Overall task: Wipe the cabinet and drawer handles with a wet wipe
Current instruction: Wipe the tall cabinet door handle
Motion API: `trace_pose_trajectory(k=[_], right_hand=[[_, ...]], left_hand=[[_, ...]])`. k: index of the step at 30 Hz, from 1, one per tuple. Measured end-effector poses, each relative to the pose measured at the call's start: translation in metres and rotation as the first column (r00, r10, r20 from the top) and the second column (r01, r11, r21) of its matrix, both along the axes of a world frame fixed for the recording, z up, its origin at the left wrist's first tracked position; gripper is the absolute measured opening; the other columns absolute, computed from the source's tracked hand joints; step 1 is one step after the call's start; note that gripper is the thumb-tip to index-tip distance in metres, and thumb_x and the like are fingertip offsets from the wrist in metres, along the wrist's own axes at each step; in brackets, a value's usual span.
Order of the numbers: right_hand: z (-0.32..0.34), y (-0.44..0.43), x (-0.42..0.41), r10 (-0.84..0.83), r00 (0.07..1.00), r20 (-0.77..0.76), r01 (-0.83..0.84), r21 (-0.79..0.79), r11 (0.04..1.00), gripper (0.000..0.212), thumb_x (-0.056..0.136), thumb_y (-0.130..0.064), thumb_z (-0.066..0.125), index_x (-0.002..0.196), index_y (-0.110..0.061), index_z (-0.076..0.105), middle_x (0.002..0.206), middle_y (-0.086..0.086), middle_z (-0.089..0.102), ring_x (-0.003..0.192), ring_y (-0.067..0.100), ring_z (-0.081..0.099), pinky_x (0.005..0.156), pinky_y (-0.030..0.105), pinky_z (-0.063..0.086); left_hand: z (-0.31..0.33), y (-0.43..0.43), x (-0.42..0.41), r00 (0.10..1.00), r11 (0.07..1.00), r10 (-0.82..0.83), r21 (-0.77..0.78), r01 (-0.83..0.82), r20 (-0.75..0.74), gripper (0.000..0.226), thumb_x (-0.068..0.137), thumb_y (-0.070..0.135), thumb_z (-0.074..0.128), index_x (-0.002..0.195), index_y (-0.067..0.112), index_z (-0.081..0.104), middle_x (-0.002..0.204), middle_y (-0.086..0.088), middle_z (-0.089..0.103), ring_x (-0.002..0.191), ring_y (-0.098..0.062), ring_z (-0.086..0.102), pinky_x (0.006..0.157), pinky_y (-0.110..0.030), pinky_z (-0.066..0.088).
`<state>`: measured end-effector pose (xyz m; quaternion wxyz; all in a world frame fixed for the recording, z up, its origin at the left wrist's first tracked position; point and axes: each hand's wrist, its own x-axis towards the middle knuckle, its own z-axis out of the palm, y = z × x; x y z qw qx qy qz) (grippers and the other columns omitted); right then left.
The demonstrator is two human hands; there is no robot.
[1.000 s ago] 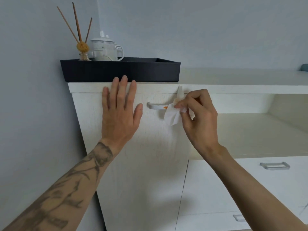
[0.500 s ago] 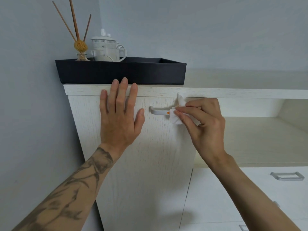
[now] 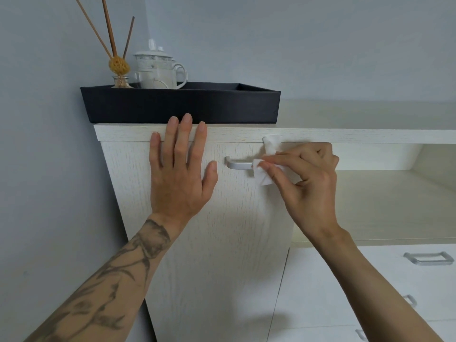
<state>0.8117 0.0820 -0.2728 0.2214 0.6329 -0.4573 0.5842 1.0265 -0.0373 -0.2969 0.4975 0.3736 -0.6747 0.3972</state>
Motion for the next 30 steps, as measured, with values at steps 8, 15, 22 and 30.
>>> trace_pose_trajectory(k=[8,15,22,30], right_hand=[[0.003,-0.003,0.015,-0.061,0.998,-0.032,0.06,-0.039,0.997,0.008,0.101,-0.023,0.069,0.1,-0.025,0.076,0.1,-0.02,0.068,0.103,0.014,0.05,0.089,0.031,0.03],[-0.005,-0.006,0.001,-0.008,0.996,-0.09,-0.001,-0.101,0.995,0.012,0.095,-0.025,0.082,0.107,-0.027,0.083,0.104,-0.017,0.074,0.107,0.016,0.05,0.09,0.046,0.034],[0.002,-0.01,0.002,-0.032,0.983,-0.183,0.019,-0.072,0.997,0.009,0.099,-0.033,0.078,0.107,-0.033,0.082,0.103,-0.021,0.072,0.111,0.016,0.049,0.094,0.036,0.025],[0.002,-0.013,0.024,-0.024,0.985,-0.169,0.015,-0.054,0.998,0.012,0.098,-0.034,0.077,0.108,-0.031,0.082,0.102,-0.015,0.073,0.112,0.016,0.049,0.094,0.035,0.025]], left_hand=[[-0.001,-0.001,0.0,1.0,1.0,-0.006,0.004,0.006,-0.003,0.069,0.111,0.045,0.037,0.169,0.012,0.017,0.171,-0.016,0.018,0.16,-0.038,0.016,0.133,-0.054,0.004],[-0.003,-0.004,0.0,1.0,1.0,-0.015,-0.009,0.015,0.002,0.073,0.111,0.045,0.036,0.171,0.015,0.007,0.172,-0.015,0.017,0.161,-0.036,0.014,0.133,-0.054,0.003],[-0.002,-0.002,-0.001,1.0,1.0,0.005,-0.012,-0.005,0.001,0.07,0.111,0.045,0.036,0.17,0.013,0.015,0.172,-0.016,0.018,0.161,-0.036,0.015,0.133,-0.053,0.004],[-0.001,-0.001,-0.001,1.0,1.0,-0.001,-0.009,0.001,-0.002,0.068,0.111,0.044,0.037,0.168,0.011,0.019,0.171,-0.016,0.019,0.159,-0.038,0.017,0.133,-0.053,0.004]])
